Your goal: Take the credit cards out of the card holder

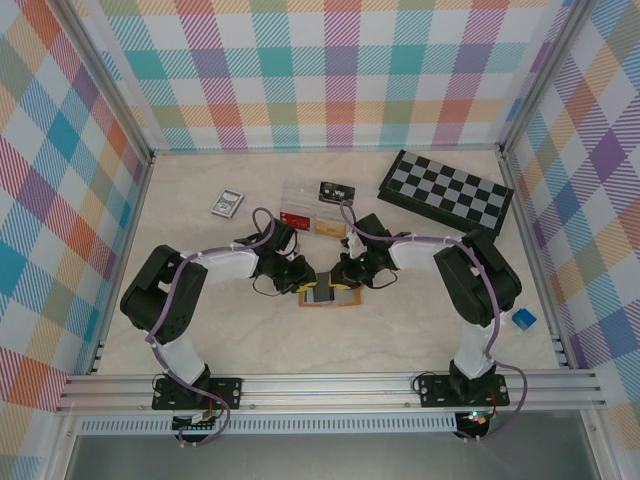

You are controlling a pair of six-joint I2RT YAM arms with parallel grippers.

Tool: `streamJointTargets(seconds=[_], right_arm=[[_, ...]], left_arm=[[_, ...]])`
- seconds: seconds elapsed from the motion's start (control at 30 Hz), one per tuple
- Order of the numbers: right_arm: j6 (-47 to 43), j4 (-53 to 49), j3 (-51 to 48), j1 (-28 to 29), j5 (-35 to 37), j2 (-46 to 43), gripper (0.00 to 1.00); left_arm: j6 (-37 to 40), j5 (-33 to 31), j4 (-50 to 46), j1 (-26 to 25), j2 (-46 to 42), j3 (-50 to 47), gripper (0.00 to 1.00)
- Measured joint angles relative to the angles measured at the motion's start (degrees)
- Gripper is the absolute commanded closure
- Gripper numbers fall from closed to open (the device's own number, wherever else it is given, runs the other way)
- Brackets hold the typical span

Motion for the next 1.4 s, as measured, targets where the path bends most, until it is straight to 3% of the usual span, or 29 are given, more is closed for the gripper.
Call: streamJointTargets(seconds=[0.43, 0.83, 1.1, 1.27, 1.4], right_arm=[[-1.01, -1.40, -2.27, -1.64, 1.46, -3.67, 0.96], [-5.53, -6.91, -3.76, -5.62, -0.61, -16.61, 1.00], [-7.72, -7.63, -0.72, -8.81, -7.91, -21.66, 1.00], [-7.04, -5.31, 1.55, -9.92, -13.05, -21.03, 1.00], [-5.53, -2.38, 2.78, -10.29, -16.76, -19.80, 1.00]], left_arm=[[0.02, 0.09, 0.02, 0.07, -0.02, 0.00, 0.82], [-0.57, 6.95, 5.42, 2.91, -5.86, -0.94, 0.57], [-4.28, 13.18, 14.27, 5.01, -10.86, -2.12, 0.27], [-7.76, 16.31, 21.94, 5.01, -11.65, -2.16, 0.27], [-11.28, 18.03, 27.69, 5.01, -11.65, -2.19, 0.39]])
